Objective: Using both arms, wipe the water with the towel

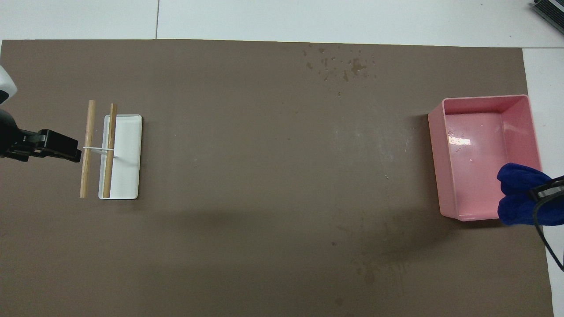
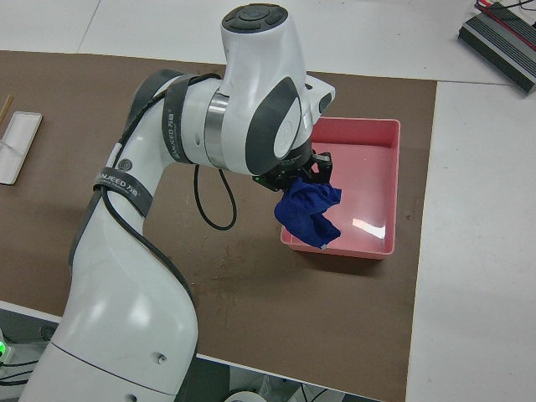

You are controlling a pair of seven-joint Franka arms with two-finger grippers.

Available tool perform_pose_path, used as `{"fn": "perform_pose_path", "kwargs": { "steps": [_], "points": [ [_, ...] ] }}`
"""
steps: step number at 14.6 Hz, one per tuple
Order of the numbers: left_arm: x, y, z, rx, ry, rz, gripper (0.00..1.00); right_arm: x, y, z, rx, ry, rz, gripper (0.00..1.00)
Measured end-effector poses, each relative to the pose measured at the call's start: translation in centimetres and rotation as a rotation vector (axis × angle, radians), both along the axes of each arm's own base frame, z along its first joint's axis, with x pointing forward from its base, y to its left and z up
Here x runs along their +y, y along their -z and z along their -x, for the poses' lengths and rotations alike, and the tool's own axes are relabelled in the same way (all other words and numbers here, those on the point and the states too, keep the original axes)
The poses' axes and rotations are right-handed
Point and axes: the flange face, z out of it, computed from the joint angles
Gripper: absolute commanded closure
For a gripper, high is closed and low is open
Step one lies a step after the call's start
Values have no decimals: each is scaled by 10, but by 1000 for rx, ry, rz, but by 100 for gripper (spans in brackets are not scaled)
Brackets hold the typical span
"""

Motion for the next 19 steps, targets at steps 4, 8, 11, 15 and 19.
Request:
{"fn": "perform_pose_path", "kwargs": {
  "steps": [4,8,11,15,19],
  "points": [
    [0,0,0,0,0,0,0,-16,15,-20,-99,-57,24,100],
    [0,0,0,0,0,0,0,-34,56,-32,-132,-78,23,100],
    [0,0,0,0,0,0,0,-40,69,-30,-123,-68,20,5],
    [0,0,0,0,0,0,0,-42,68,-30,-126,-65,21,0],
    [0,0,0,0,0,0,0,-40,58,-34,-146,-70,27,0]
  ]
}}
